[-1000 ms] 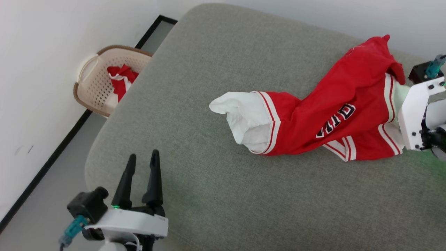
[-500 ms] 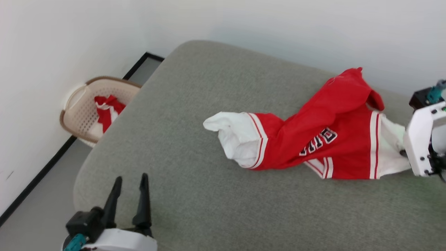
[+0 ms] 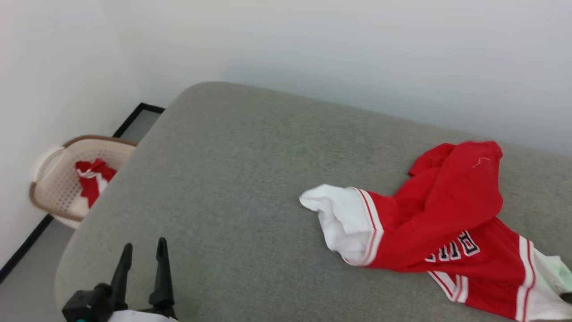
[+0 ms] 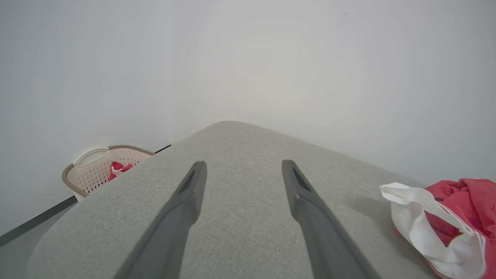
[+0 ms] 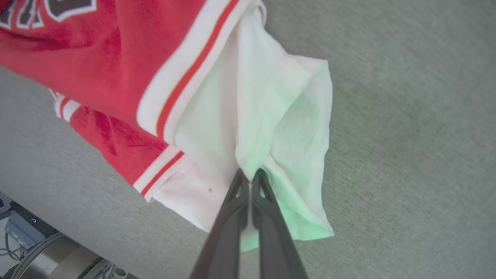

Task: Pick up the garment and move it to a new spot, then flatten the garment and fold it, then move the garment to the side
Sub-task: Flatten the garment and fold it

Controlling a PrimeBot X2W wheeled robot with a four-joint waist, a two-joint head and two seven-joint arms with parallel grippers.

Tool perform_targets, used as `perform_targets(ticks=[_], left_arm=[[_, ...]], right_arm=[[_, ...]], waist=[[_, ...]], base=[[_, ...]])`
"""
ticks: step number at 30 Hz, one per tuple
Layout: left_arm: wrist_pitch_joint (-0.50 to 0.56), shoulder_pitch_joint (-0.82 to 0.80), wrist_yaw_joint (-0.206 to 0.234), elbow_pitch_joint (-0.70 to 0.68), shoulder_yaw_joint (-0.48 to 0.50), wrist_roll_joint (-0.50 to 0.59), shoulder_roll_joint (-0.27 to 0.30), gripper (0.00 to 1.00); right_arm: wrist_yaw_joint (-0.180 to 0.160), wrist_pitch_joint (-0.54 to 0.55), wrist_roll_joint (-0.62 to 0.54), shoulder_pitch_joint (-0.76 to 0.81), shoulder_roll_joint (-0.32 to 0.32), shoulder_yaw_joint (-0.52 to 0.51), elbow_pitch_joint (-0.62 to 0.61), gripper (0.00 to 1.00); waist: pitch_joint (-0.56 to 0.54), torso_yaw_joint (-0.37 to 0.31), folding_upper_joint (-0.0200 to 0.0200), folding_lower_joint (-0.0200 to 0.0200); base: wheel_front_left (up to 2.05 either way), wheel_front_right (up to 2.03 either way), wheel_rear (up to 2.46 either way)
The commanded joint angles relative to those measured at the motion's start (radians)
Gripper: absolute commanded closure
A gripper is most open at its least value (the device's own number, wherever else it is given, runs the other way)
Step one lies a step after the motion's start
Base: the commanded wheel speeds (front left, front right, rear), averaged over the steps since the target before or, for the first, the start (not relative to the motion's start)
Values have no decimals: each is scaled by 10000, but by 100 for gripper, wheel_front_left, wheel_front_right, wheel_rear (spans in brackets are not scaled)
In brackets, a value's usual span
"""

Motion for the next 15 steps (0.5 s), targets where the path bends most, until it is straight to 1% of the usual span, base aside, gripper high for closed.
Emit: perform_targets(ticks=[1, 4, 8, 9, 10, 11, 13, 15], left_arm=[[-3, 83, -34, -68, 20, -18, 5, 0], [-2, 87, -36, -107, 57, -40, 6, 0], [-2, -4, -35, -175, 22, -102, 3, 0], [-3, -21, -34, -181, -5, -83, 3, 0], [-2, -29, -35, -184, -31, -61, 3, 0], [-2, -32, -33, -195, -59, -36, 5, 0], [-2, -37, -33, -213, -156, 101, 3, 0], [-2, -28, -33, -220, -394, 130, 25, 0]], right_arm=[[-9, -252, -13, 358, -140, -258, -73, 100], [-9, -902, -222, 1082, -11, -721, -75, 100], [-9, -1782, -919, 1417, 614, -1301, 334, 100], [-9, -1927, -1161, 1423, 780, -1400, 415, 94], [-9, -2054, -1355, 1415, 945, -1521, 508, 51], [-9, -2150, -1554, 1379, 1073, -1656, 595, 0], [-9, -2239, -1876, 1297, 1330, -1880, 568, 0], [-9, -2254, -2122, 1264, 1431, -2130, 452, 0]], waist=[[-15, -350, -1, 0], [90, -578, -1, 0], [203, -843, -1, 0], [220, -896, -1, 0], [227, -950, -1, 0], [236, -1009, -1, 0], [256, -1123, -1, 0], [248, -1243, -1, 0]], base=[[0, 0, 0], [0, 0, 0], [0, 0, 0], [0, 0, 0], [0, 0, 0], [0, 0, 0], [0, 0, 0], [0, 0, 0]])
